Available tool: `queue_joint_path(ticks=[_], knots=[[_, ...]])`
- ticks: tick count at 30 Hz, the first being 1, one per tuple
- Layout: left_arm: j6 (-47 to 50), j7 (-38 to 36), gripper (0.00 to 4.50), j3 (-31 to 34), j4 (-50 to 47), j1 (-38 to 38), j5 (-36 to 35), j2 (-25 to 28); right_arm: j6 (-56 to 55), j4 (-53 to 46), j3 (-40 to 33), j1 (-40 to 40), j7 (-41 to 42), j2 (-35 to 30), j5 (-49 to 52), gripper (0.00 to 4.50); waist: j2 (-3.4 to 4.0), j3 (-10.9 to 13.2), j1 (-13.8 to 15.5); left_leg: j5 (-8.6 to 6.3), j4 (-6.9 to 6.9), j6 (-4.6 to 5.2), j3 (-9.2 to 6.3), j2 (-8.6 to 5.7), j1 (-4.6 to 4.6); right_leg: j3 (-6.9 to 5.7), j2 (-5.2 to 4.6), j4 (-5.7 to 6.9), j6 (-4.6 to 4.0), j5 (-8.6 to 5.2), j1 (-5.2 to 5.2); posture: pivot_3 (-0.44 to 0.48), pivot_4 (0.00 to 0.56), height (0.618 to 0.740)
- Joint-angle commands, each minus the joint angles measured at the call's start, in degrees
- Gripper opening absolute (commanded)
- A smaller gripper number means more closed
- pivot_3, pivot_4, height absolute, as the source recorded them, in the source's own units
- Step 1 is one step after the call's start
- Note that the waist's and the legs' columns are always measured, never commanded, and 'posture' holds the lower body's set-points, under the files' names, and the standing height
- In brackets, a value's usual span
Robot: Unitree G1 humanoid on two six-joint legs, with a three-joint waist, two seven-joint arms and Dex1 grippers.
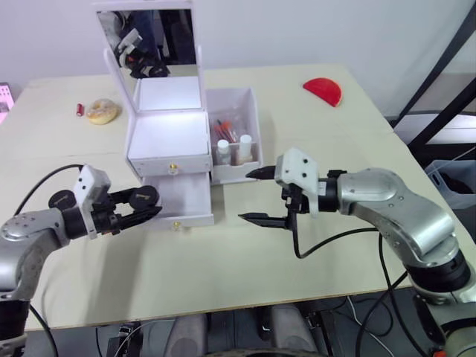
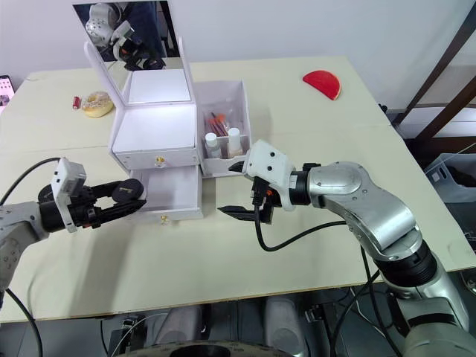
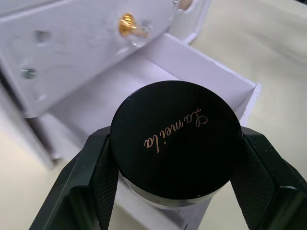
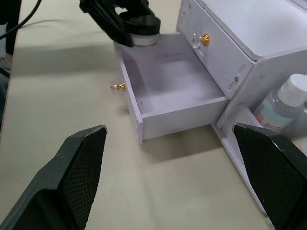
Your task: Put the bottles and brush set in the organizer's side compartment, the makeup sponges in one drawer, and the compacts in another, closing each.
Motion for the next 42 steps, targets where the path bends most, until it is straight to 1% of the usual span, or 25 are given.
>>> queue_joint_path(ticks=[1,6,11,17,19,20,21,29,33,36,39,42], knots=[[-3.03,-0.57,2.67,-0.66,0.25,-1.14,1.75,-0.78,0.13,-2.47,-2.03,0.07,-0.94,0.08,0.35,4.5,0.0,0.0,-0.05,0.0,0.01,0.0,0.0,0.0,0.0,0.0,0.0,0.0,0.08,-0.05,0.0,0.0,0.15,0.739],[-4.1,0.58,2.67,-2.16,1.31,-3.01,3.5,-2.14,0.59,-2.9,-1.84,0.14,-1.65,0.37,0.45,4.5,-0.01,0.0,-0.01,0.0,0.03,0.0,-0.01,0.01,0.04,0.0,0.0,0.03,0.17,-0.11,0.03,0.0,0.15,0.739],[-3.75,0.73,2.67,-2.72,2.18,-2.39,5.1,-1.78,0.77,-3.05,-2.04,-0.09,-1.74,0.26,0.68,4.5,-0.01,0.0,-0.1,0.0,0.04,0.0,-0.01,0.01,0.05,0.0,0.01,0.04,0.17,-0.1,0.04,0.0,0.15,0.739],[-3.41,1.14,2.67,-2.39,2.43,-2.37,5.37,-2.02,0.71,-3.09,-2.01,-0.17,-1.92,0.39,0.74,4.5,0.0,0.0,-0.11,0.0,0.03,0.01,-0.01,0.06,0.11,0.0,0.05,0.07,0.17,-0.1,0.05,0.0,0.15,0.739],[-2.84,1.69,3.73,-2.28,2.73,-2.73,5.28,-2.14,0.5,-2.89,-1.9,-0.23,-1.87,0.41,0.59,4.5,0.0,0.0,-0.1,0.0,0.03,0.01,-0.01,0.07,0.12,0.0,0.06,0.07,0.16,-0.1,0.05,0.0,0.15,0.739],[-2.61,1.76,4.15,-2.28,2.77,-2.85,5.2,-2.15,0.4,-2.8,-1.88,-0.25,-1.85,0.41,0.53,4.5,0.0,0.0,-0.09,0.0,0.03,0.01,-0.01,0.08,0.12,0.0,0.07,0.08,0.16,-0.1,0.05,0.0,0.15,0.739],[-2.51,1.76,4.47,-2.25,2.79,-2.88,5.13,-2.12,0.39,-2.8,-1.85,-0.28,-1.87,0.43,0.5,4.5,0.0,0.0,-0.09,0.0,0.03,0.01,-0.01,0.08,0.13,0.0,0.07,0.08,0.16,-0.09,0.05,0.0,0.15,0.739],[0.18,2.82,4.47,-1.53,2.34,-4.13,3.64,-2.35,0.29,-2.62,-1.91,-0.31,-1.67,0.29,0.46,4.5,0.0,0.0,-0.11,0.0,0.02,0.0,-0.01,0.12,0.18,0.0,0.12,0.09,0.15,-0.09,0.09,0.0,0.15,0.739],[2.94,3.12,4.47,0.7,1.32,-4.49,0.7,-1.85,0.13,-2.47,-1.87,-0.31,-1.52,0.17,0.33,4.5,0.0,0.0,-0.13,0.0,0.02,0.01,-0.01,0.15,0.19,0.0,0.14,0.09,0.14,-0.08,0.09,0.0,0.15,0.739],[5.74,2.98,4.47,4.35,-0.79,-2.66,-2.71,-0.84,0.02,-2.5,-2.38,-0.13,-1.23,-0.06,0.64,4.5,-0.01,0.01,-0.34,0.0,0.02,0.0,0.0,0.17,0.19,0.0,0.15,0.08,0.14,-0.08,0.08,0.0,0.15,0.739],[6.96,3.11,4.47,10.18,-3.32,2.37,-3.51,0.9,-0.82,-1.92,-4.82,0.72,-0.04,-1.57,1.16,4.5,-0.02,0.04,-0.36,0.0,-0.04,0.01,0.01,0.19,0.17,0.0,0.16,0.06,0.13,-0.09,0.05,0.0,0.15,0.739],[9.13,5.5,4.47,16.7,-7.17,7.06,-4.91,1.18,-2.69,-0.18,-8.49,2.66,2.0,-4.28,1.17,4.5,-0.04,0.05,-0.1,-0.01,-0.09,0.01,0.02,0.19,0.16,0.0,0.16,0.0,0.12,-0.1,0.03,0.0,0.15,0.739]])
